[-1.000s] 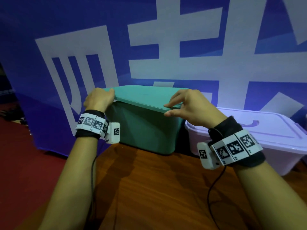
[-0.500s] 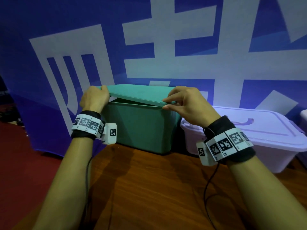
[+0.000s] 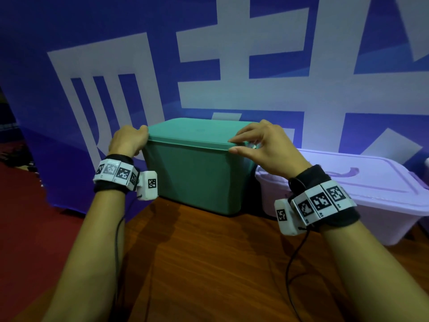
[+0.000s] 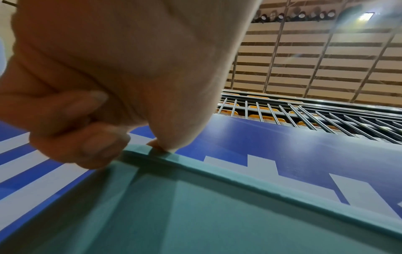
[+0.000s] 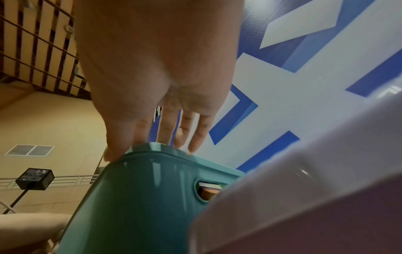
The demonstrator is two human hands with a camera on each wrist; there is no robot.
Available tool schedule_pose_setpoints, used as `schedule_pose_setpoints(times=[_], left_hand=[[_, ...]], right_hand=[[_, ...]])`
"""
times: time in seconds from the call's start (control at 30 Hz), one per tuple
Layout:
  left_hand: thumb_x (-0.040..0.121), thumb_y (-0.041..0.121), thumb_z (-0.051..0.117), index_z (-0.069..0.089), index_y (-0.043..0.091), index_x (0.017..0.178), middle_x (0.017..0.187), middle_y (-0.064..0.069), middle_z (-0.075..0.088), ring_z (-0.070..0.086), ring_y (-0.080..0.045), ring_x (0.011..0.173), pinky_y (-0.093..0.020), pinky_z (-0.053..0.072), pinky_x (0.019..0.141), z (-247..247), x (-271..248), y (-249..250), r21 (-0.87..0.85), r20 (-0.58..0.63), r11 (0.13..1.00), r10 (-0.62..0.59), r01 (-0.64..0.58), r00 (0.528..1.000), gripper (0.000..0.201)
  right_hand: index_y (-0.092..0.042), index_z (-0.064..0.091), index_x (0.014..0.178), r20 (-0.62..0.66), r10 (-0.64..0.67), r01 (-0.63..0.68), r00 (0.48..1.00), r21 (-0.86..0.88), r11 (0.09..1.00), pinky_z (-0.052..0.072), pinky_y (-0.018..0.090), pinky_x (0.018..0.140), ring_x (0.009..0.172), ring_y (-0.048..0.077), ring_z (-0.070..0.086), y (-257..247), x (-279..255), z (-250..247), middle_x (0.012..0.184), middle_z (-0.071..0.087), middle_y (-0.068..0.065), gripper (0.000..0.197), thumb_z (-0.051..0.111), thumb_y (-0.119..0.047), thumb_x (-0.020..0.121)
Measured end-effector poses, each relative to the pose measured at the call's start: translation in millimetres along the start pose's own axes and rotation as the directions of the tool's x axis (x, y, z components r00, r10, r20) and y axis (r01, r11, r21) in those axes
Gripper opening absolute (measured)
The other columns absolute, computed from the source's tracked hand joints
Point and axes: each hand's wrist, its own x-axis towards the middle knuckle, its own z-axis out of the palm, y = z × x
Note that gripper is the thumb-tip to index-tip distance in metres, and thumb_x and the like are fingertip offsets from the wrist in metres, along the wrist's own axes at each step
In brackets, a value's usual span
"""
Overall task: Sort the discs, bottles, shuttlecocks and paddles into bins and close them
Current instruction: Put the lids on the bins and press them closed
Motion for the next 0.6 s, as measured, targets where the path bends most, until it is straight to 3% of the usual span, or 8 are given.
schedule_pose_setpoints(times=[0.1, 0.17, 0.23, 0.37, 0.47, 0.6], left_hand=[[0.101, 0.044, 0.035, 0.057, 0.006, 0.087, 0.076, -0.012, 0.059, 0.054, -0.024, 0.068, -0.033, 0.041, 0.062, 2, 1, -2, -0.048, 0.030, 0.999, 0.008, -0.006, 1.000, 0.047], [0.103, 0.043, 0.032, 0.057, 0.005, 0.092, 0.078, -0.012, 0.058, 0.054, -0.024, 0.069, -0.034, 0.041, 0.063, 2, 2, -2, -0.046, 0.051, 0.999, 0.015, -0.013, 0.999, 0.047], [0.103, 0.043, 0.032, 0.056, 0.004, 0.096, 0.079, -0.012, 0.058, 0.054, -0.023, 0.070, -0.033, 0.041, 0.062, 2, 2, -2, -0.047, 0.052, 0.999, 0.015, -0.013, 0.999, 0.046], [0.102, 0.042, 0.035, 0.056, 0.007, 0.089, 0.075, -0.010, 0.058, 0.054, -0.023, 0.067, -0.032, 0.041, 0.059, 4, 3, -4, -0.090, 0.001, 0.996, 0.013, -0.013, 1.000, 0.043], [0.100, 0.039, 0.041, 0.054, 0.010, 0.080, 0.074, -0.009, 0.057, 0.056, -0.025, 0.068, -0.033, 0.044, 0.062, 6, 4, -7, -0.175, -0.032, 0.984, 0.019, -0.025, 0.999, 0.038], [0.100, 0.032, 0.043, 0.056, 0.006, 0.094, 0.082, -0.011, 0.057, 0.052, -0.022, 0.067, -0.029, 0.040, 0.056, 6, 7, -8, -0.321, 0.029, 0.947, 0.000, 0.010, 1.000, 0.030]], right_hand=[[-0.032, 0.076, 0.107, -0.004, 0.023, -0.024, 1.000, -0.062, 0.998, 0.038, 0.023, 0.092, 0.113, 0.011, 0.050, -3, 0, 4, 0.122, 0.066, -0.009, 0.040, 0.065, -0.061, 0.083], [-0.028, 0.074, 0.115, 0.015, 0.040, -0.040, 0.999, -0.035, 0.999, 0.037, 0.024, 0.099, 0.123, 0.012, 0.053, -9, 0, 10, 0.131, 0.064, -0.005, 0.040, 0.063, -0.056, 0.089], [-0.023, 0.071, 0.122, 0.025, 0.037, -0.038, 0.999, 0.015, 0.999, 0.044, 0.024, 0.100, 0.118, 0.011, 0.060, -14, -1, 20, 0.127, 0.068, -0.005, 0.039, 0.061, -0.048, 0.094], [-0.023, 0.071, 0.123, -0.017, 0.047, -0.047, 0.999, -0.007, 0.999, 0.053, 0.038, 0.095, 0.112, 0.013, 0.064, -15, 1, 34, 0.120, 0.071, -0.009, 0.042, 0.057, -0.051, 0.096], [-0.022, 0.072, 0.121, -0.042, 0.051, -0.051, 0.998, 0.016, 0.999, 0.052, 0.038, 0.094, 0.110, 0.014, 0.065, -15, 1, 36, 0.119, 0.072, -0.008, 0.040, 0.058, -0.050, 0.096], [-0.020, 0.074, 0.116, -0.086, 0.046, -0.044, 0.995, 0.021, 0.999, 0.051, 0.036, 0.093, 0.106, 0.014, 0.065, -17, 0, 40, 0.114, 0.073, -0.007, 0.038, 0.061, -0.048, 0.094]])
